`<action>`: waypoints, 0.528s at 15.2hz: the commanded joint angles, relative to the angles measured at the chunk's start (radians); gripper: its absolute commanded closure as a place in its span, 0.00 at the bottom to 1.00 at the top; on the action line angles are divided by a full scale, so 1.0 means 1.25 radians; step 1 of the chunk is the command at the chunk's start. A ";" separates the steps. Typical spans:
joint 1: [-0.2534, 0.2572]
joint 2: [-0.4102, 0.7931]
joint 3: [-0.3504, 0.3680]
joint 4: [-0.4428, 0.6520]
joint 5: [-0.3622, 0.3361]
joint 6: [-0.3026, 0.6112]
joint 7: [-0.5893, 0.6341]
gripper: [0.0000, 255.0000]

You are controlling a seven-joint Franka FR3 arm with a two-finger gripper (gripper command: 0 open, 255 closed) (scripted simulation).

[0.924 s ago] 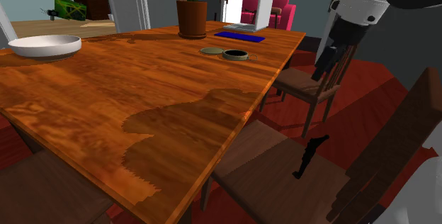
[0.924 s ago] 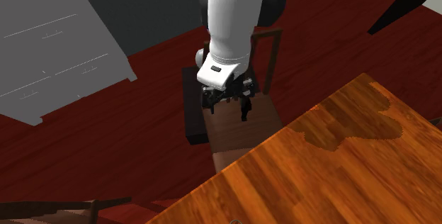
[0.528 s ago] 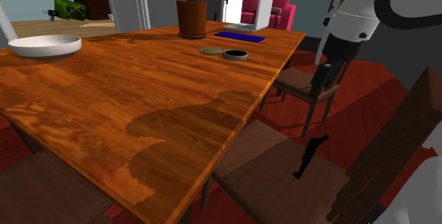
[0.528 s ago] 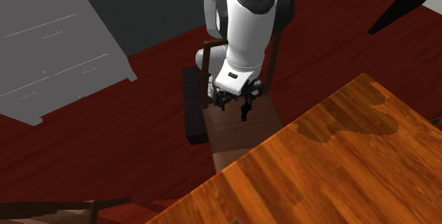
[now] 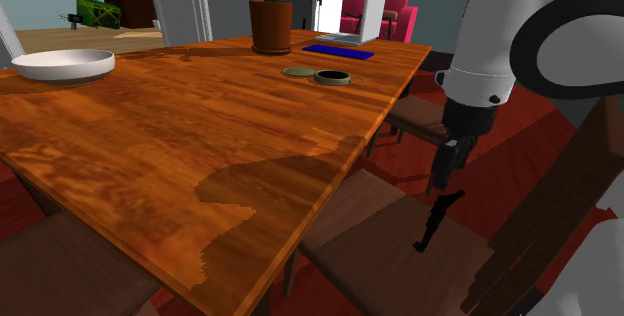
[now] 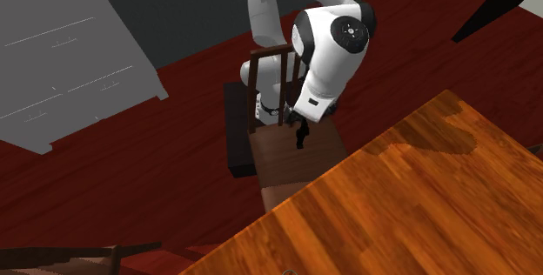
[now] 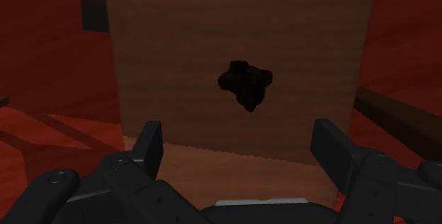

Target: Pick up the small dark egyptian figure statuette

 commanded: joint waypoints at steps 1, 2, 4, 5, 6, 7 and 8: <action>0.008 0.002 0.018 -0.013 0.015 -0.008 0.019 0.00; 0.009 0.001 0.019 -0.024 0.016 0.002 0.020 0.00; 0.010 -0.001 0.021 -0.047 0.018 0.022 0.020 0.00; 0.011 -0.002 0.022 -0.058 0.019 0.032 0.021 0.00; 0.011 -0.003 0.023 -0.069 0.019 0.043 0.021 0.00; 0.012 -0.003 0.024 -0.080 0.020 0.053 0.022 0.00; 0.011 -0.004 0.027 -0.097 0.023 0.070 0.021 0.00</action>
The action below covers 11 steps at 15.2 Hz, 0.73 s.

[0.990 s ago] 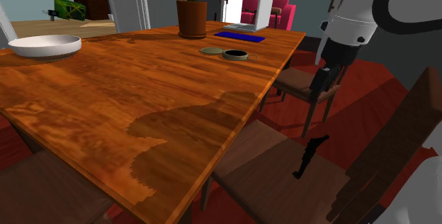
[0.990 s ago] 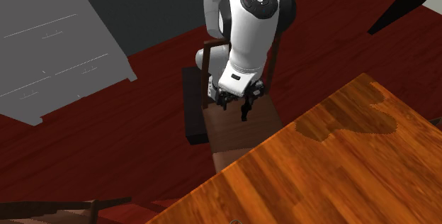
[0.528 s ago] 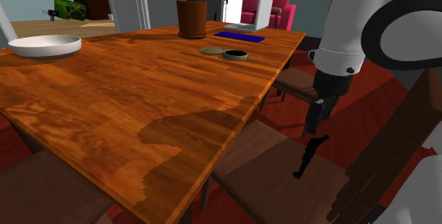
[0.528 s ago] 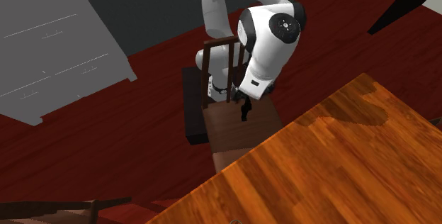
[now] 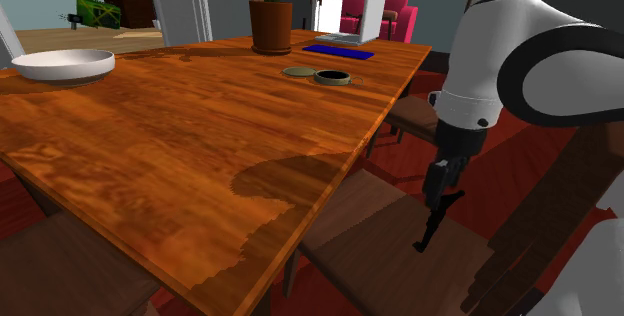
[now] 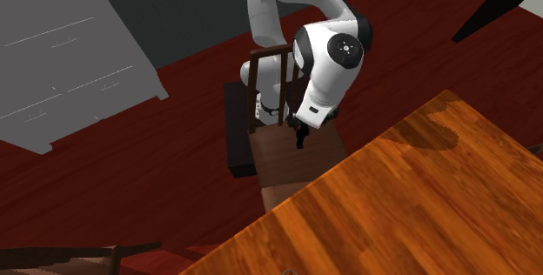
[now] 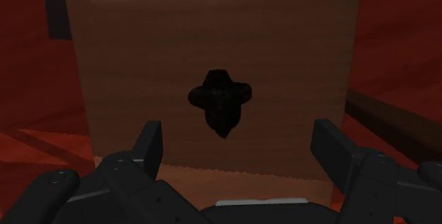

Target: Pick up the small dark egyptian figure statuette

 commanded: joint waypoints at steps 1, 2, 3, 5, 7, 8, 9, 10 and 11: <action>-0.002 0.000 0.016 -0.025 -0.029 0.011 -0.004 0.00; -0.008 0.000 0.020 -0.025 -0.025 0.011 -0.008 0.00; -0.007 -0.001 0.023 -0.027 -0.023 0.012 -0.006 1.00; -0.007 0.006 0.024 -0.017 -0.023 0.009 -0.004 1.00; -0.005 0.006 0.028 -0.026 -0.019 0.019 -0.001 1.00; -0.005 0.006 0.029 -0.028 -0.018 0.021 0.000 1.00; -0.006 0.008 0.028 -0.022 -0.020 0.017 -0.001 1.00; -0.008 0.010 0.024 -0.027 -0.023 0.024 -0.006 1.00; -0.008 0.008 0.024 -0.027 -0.023 0.022 -0.006 1.00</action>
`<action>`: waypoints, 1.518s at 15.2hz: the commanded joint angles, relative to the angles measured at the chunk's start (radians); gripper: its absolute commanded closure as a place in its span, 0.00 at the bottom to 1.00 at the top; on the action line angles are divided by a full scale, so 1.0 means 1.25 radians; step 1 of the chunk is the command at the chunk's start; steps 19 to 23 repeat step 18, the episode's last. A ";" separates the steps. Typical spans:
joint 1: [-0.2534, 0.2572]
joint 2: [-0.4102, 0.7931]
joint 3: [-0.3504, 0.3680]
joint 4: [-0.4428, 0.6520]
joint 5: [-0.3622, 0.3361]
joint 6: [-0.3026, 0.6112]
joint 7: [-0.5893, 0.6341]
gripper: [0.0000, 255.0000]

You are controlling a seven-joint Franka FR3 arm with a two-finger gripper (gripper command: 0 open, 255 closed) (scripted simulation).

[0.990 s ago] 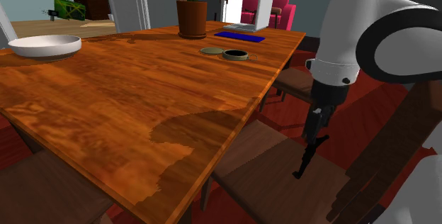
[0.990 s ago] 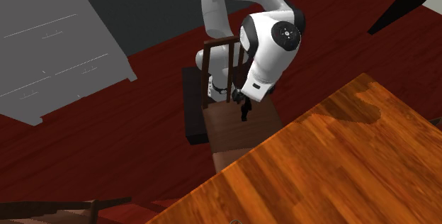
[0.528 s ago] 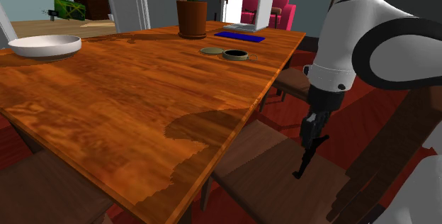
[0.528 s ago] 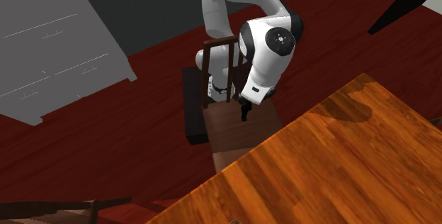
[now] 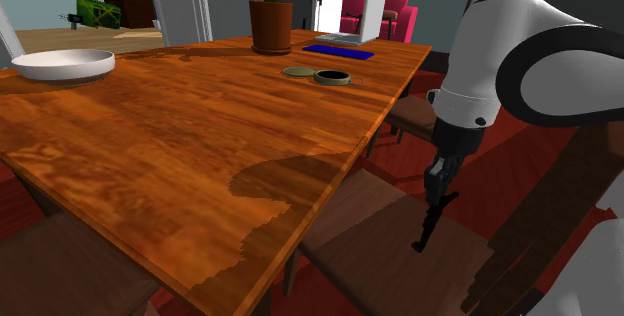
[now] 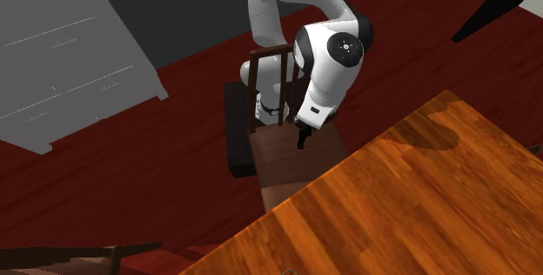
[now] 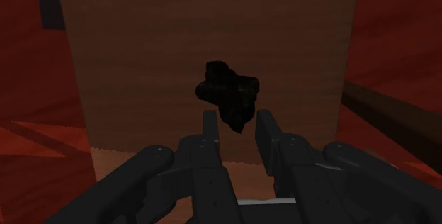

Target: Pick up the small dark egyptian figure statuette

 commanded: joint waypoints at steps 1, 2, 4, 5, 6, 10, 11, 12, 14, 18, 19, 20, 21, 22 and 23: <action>-0.003 -0.001 0.015 -0.024 -0.034 -0.014 -0.006 1.00; -0.010 -0.002 0.019 -0.013 -0.032 -0.025 -0.010 1.00; -0.017 -0.002 0.021 0.009 -0.031 -0.046 -0.014 1.00; -0.018 -0.001 0.019 0.020 -0.032 -0.056 -0.015 1.00; -0.018 0.000 0.018 0.031 -0.033 -0.066 -0.015 1.00; -0.021 0.006 0.014 0.077 -0.038 -0.107 -0.017 1.00; -0.022 0.008 0.013 0.089 -0.039 -0.117 -0.017 1.00; -0.022 0.010 0.012 0.101 -0.040 -0.126 -0.018 1.00; -0.024 0.014 0.010 0.125 -0.042 -0.146 -0.018 1.00; -0.025 0.020 0.008 0.151 -0.044 -0.167 -0.019 1.00; -0.025 0.020 0.008 0.151 -0.044 -0.167 -0.019 1.00; -0.025 0.020 0.008 0.151 -0.044 -0.167 -0.019 1.00; -0.025 0.020 0.008 0.151 -0.044 -0.167 -0.019 1.00; -0.025 0.020 0.008 0.151 -0.044 -0.167 -0.019 1.00; -0.025 0.020 0.008 0.151 -0.044 -0.167 -0.019 1.00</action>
